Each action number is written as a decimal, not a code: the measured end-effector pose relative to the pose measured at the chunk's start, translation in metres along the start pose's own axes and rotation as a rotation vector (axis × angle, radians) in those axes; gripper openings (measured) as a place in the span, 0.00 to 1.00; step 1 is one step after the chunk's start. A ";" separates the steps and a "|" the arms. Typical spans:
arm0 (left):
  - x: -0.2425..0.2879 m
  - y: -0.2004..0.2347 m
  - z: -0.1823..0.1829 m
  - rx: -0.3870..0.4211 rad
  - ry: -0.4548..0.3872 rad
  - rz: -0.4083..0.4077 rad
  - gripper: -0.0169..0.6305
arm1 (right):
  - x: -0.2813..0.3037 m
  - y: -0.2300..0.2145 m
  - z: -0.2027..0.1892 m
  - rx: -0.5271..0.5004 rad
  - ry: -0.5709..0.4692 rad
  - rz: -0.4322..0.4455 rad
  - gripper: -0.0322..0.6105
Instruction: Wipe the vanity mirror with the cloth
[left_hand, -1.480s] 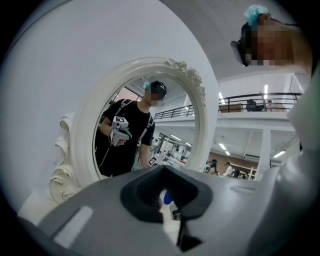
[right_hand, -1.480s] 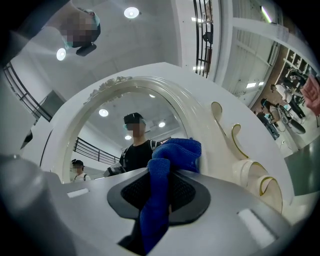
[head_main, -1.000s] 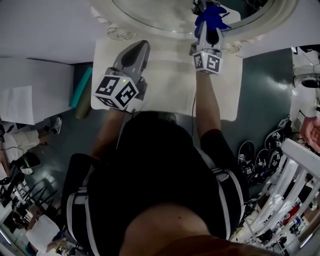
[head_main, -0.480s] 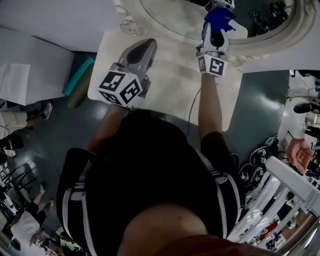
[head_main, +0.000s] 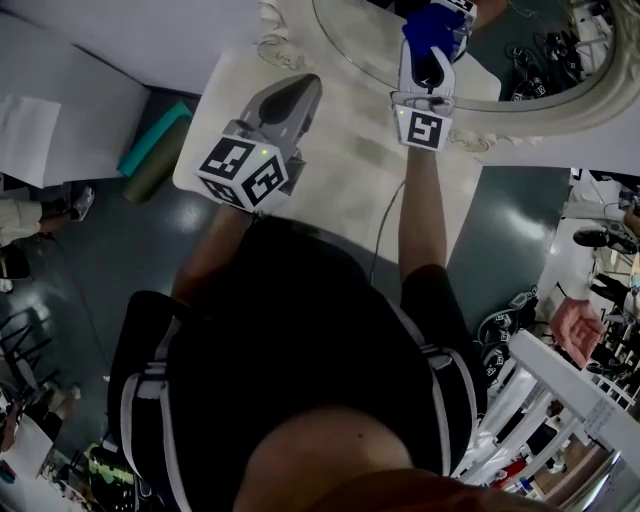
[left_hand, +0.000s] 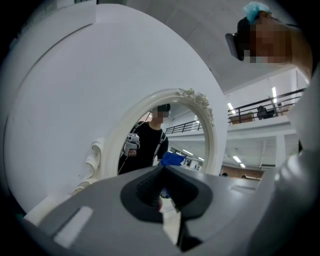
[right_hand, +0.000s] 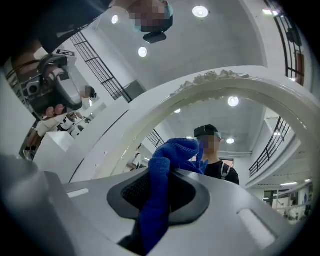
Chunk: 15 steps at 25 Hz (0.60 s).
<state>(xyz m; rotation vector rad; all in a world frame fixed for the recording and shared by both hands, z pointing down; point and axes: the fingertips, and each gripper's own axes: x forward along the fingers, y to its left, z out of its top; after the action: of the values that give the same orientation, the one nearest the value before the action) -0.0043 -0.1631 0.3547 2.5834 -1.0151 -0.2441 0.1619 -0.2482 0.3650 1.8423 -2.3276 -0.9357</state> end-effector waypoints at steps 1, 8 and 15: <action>0.000 0.002 0.001 -0.003 -0.002 0.000 0.04 | 0.003 0.003 0.001 -0.019 0.013 0.009 0.17; 0.001 0.008 0.003 -0.024 -0.015 -0.009 0.04 | 0.021 0.030 0.003 -0.134 0.101 0.117 0.17; -0.001 0.019 -0.002 -0.042 -0.005 -0.008 0.04 | 0.027 0.084 -0.025 -0.177 0.176 0.223 0.17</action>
<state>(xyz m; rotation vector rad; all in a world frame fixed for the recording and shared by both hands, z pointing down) -0.0163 -0.1741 0.3639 2.5511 -0.9916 -0.2712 0.0897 -0.2733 0.4152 1.4969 -2.2085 -0.8796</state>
